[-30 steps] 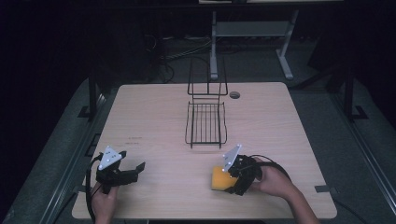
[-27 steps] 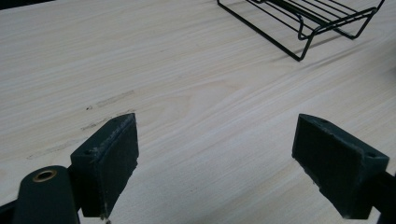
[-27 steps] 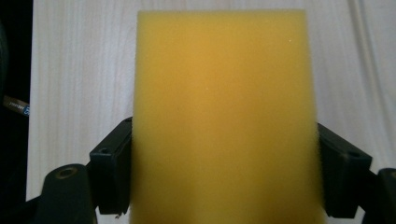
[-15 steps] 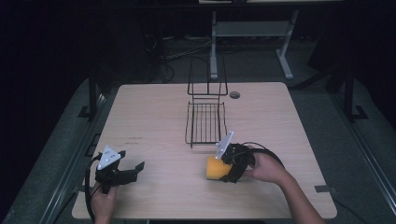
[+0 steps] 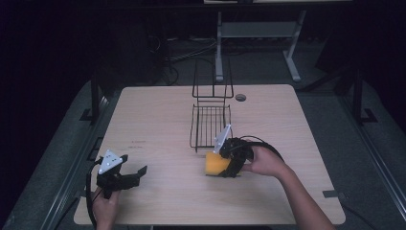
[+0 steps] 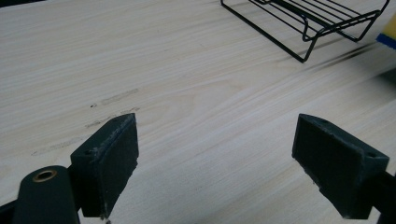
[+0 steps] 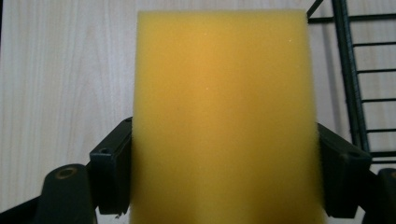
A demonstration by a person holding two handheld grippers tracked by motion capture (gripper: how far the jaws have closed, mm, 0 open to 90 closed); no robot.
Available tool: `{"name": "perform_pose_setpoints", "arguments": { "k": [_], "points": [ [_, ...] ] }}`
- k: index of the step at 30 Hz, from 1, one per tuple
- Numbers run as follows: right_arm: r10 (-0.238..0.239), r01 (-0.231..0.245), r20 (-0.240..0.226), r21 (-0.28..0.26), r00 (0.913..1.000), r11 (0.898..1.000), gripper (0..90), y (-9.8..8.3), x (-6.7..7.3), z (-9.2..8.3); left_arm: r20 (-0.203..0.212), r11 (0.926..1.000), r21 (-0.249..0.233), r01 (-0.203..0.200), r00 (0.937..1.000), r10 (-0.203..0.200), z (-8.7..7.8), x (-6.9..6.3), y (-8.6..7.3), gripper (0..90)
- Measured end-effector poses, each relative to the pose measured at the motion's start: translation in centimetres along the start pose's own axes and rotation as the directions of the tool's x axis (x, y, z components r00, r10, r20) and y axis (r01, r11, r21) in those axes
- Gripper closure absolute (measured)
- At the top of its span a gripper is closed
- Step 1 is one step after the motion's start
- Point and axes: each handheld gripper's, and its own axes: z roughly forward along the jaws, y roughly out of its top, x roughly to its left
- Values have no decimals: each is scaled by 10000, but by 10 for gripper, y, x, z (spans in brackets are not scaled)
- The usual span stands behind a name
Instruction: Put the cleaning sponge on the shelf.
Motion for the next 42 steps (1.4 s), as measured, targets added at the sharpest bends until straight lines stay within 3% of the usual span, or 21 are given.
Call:
{"name": "perform_pose_setpoints", "arguments": {
  "k": [8,22,42],
  "points": [
    [-106,106,-22,1,9999,9999,215,10,-11,-1,-36,10000,-46,19,10000,-20,0,0,0,140],
    [141,-141,-5,-99,9999,9999,214,23,-36,-2,-26,10000,-18,-20,10000,20,0,1,0,140],
    [418,-417,124,-86,9990,9991,214,30,-63,-2,-19,10000,-39,45,10000,-45,0,2,0,141]
  ]
}}
